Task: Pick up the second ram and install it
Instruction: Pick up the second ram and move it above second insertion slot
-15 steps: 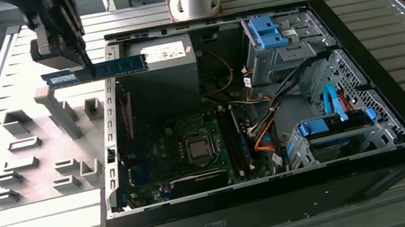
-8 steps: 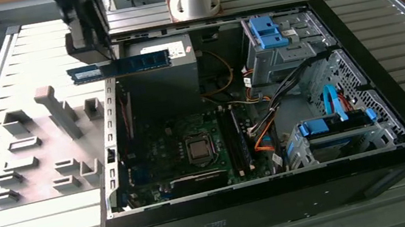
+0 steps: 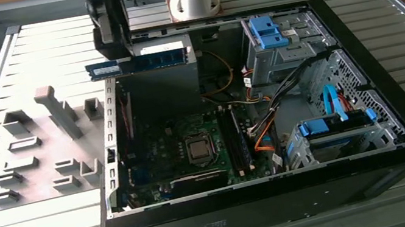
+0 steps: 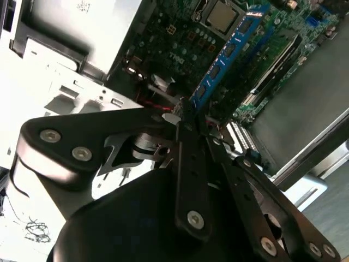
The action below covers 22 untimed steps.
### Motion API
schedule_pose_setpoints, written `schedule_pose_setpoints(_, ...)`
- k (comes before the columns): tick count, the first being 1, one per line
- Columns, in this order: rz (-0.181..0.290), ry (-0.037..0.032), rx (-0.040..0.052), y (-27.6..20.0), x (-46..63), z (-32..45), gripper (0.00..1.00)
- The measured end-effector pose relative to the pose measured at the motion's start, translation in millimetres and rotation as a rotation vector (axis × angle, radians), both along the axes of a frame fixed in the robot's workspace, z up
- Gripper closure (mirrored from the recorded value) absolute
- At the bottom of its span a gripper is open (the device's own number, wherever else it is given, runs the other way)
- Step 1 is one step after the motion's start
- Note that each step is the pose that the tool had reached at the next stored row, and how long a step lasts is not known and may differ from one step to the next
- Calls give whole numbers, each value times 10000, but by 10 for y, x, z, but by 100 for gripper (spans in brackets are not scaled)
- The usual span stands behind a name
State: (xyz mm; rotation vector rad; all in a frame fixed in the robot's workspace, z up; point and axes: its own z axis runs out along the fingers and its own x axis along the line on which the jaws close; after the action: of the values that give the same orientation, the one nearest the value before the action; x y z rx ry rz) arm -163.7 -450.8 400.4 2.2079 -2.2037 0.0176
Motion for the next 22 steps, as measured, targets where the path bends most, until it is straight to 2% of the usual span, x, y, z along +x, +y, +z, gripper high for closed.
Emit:
schedule_pose_setpoints(5,-32,4,-11,0,79,-16,86)
schedule_pose_setpoints(10,-38,-39,-20,0,171,-37,86)
schedule_pose_setpoints(14,-37,-138,-19,0,301,-63,86)
schedule_pose_setpoints(22,-37,-345,-51,0,648,-138,86)
